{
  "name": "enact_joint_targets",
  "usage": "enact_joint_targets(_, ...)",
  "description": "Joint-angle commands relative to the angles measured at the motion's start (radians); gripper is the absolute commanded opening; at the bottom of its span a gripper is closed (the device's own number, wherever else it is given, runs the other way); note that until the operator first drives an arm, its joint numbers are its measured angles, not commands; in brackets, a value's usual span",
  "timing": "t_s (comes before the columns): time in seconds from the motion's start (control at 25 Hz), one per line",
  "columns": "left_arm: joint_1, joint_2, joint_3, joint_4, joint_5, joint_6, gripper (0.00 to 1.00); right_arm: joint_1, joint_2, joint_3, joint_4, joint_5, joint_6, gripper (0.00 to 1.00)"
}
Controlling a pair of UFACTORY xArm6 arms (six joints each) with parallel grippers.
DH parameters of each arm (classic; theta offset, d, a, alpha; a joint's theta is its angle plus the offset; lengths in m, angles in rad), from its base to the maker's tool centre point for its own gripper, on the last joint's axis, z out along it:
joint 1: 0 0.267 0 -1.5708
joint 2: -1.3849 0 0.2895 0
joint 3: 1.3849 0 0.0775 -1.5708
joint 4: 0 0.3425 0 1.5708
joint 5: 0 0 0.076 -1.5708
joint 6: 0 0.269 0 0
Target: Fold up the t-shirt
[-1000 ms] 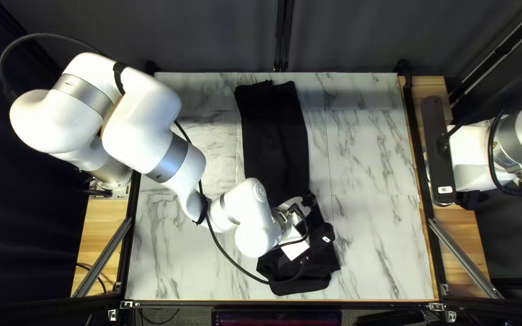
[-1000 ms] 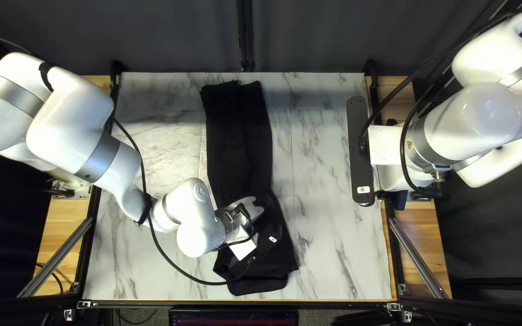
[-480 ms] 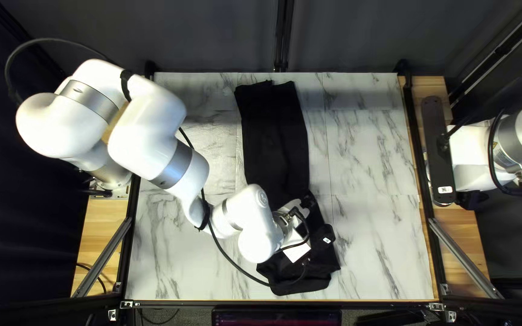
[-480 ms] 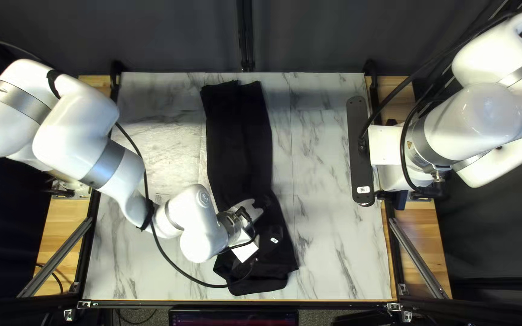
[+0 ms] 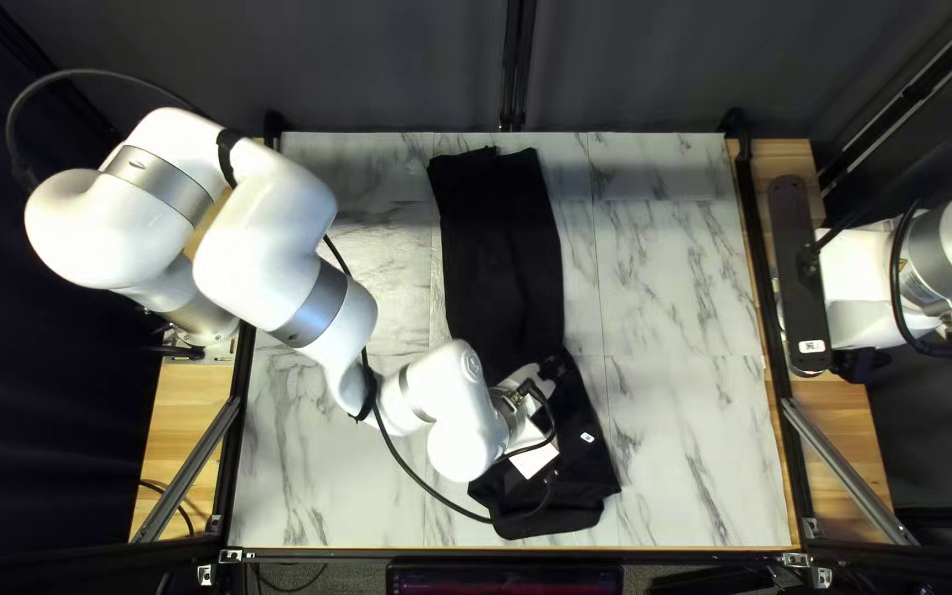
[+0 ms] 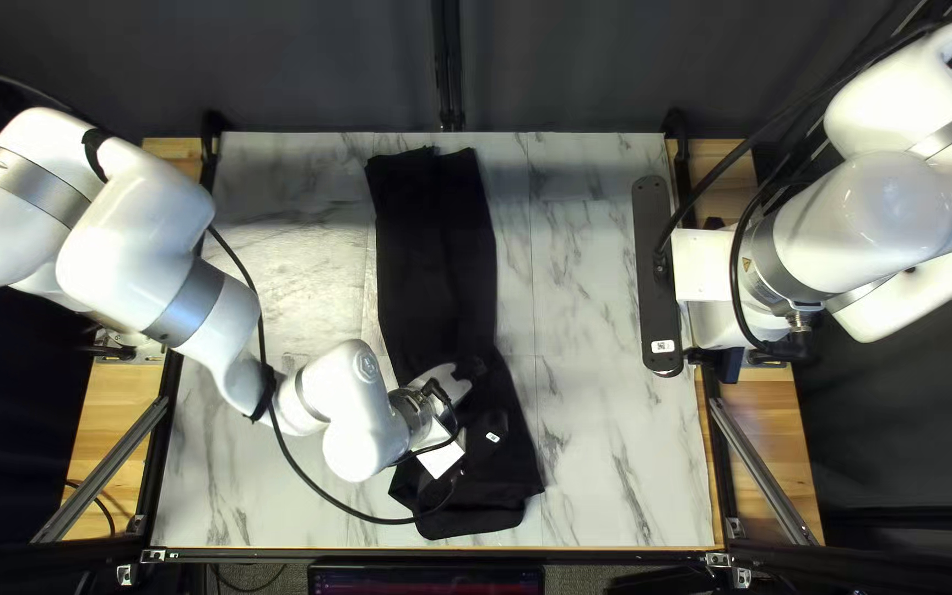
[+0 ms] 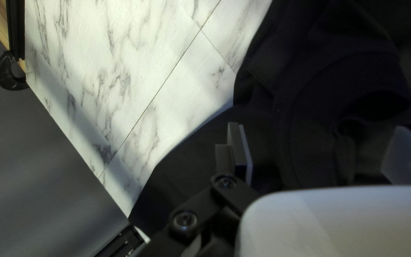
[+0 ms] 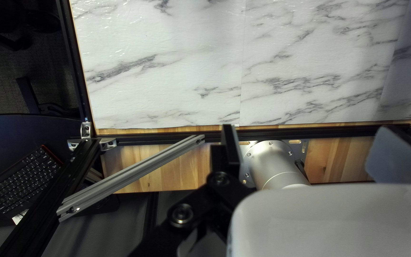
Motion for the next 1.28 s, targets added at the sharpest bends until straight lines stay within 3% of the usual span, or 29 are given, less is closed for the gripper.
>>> enact_joint_targets(0.04, 0.01, 0.007, -0.005, 0.002, -0.002, 0.001, 1.0, 0.0, 0.0, 0.0, 0.0, 0.0, 0.0, 1.0)
enact_joint_targets(0.48, 0.026, 0.051, -0.097, -0.019, -0.006, 0.069, 1.0, 0.0, 0.0, 0.0, 0.0, 0.0, 0.0, 1.0)
enact_joint_targets(1.12, 0.035, -0.009, -0.022, 0.0, 0.026, 0.057, 1.0, 0.0, 0.0, 0.0, 0.0, 0.0, 0.0, 1.0)
enact_joint_targets(1.28, 0.031, -0.01, -0.021, -0.006, 0.037, 0.059, 0.95, 0.0, 0.0, 0.0, 0.0, 0.0, 0.0, 1.0)
